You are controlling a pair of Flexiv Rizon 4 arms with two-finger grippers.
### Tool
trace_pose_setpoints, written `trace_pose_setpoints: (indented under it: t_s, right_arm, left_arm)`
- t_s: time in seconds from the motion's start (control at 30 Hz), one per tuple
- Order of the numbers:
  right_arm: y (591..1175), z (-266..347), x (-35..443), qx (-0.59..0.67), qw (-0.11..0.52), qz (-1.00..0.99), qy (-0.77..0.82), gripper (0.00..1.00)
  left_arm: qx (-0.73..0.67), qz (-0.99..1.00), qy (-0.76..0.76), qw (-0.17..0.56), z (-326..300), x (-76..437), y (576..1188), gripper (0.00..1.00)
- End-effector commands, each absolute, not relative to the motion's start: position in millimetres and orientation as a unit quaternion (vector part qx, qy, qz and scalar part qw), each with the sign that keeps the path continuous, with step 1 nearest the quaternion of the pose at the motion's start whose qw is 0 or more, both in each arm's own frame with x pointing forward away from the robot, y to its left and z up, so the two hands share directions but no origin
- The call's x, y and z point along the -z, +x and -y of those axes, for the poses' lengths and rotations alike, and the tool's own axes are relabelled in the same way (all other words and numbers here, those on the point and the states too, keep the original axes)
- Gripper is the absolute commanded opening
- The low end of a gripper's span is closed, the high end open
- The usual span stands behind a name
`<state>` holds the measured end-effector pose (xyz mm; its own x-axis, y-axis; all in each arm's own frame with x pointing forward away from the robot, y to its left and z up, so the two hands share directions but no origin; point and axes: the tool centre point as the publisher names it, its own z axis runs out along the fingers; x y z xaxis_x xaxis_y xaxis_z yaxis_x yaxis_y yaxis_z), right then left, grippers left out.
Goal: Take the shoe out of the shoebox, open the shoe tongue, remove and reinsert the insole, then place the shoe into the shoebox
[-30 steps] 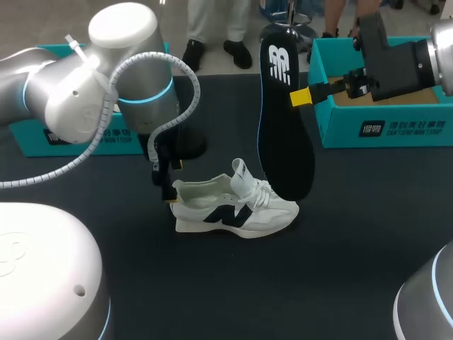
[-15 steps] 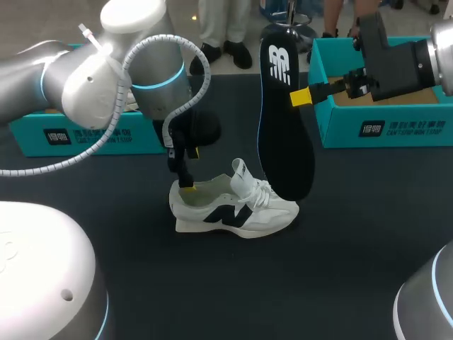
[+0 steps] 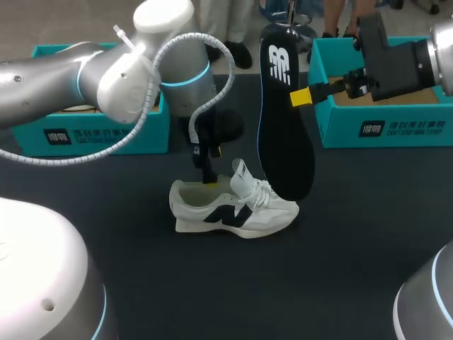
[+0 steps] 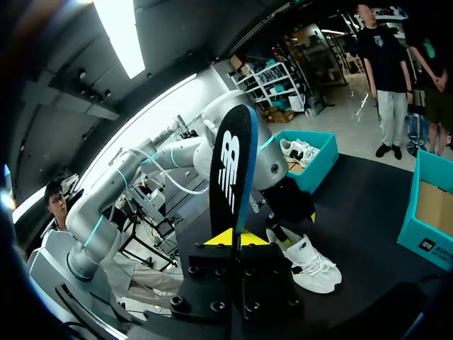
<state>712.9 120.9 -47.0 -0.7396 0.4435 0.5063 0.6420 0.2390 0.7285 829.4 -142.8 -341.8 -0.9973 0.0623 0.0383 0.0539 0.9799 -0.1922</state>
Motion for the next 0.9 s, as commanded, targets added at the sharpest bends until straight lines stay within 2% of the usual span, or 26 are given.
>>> trace_pose_setpoints:
  t_s: [0.03,0.53,0.73,0.77,0.8,0.83,0.87,0.9]
  right_arm:
    - [715,-123,48,0.509,0.098,0.781,-0.348,0.00]
    - [715,-123,48,0.509,0.098,0.781,-0.348,0.00]
    - [715,-123,48,0.509,0.098,0.781,-0.348,0.00]
    - [715,-123,48,0.509,0.098,0.781,-0.348,0.00]
    - [715,-123,48,0.509,0.098,0.781,-0.348,0.00]
    - [715,-123,48,0.509,0.098,0.781,-0.348,0.00]
    - [715,-123,48,0.509,0.098,0.781,-0.348,0.00]
    - [715,-123,48,0.509,0.098,0.781,-0.348,0.00]
  left_arm:
    - [-0.091,0.995,-0.031,0.035,156,354,837,1.00]
    - [-0.098,0.993,-0.032,0.064,166,371,830,1.00]
    - [-0.099,0.992,-0.029,0.076,169,377,826,0.87]
    - [-0.099,0.992,-0.029,0.076,170,377,826,0.81]
    - [-0.099,0.992,-0.027,0.076,170,377,826,0.68]
    - [-0.099,0.992,-0.026,0.076,170,377,826,0.49]
    - [-0.099,0.992,-0.025,0.076,170,377,826,0.43]
    - [-0.099,0.992,-0.025,0.075,170,377,826,0.21]
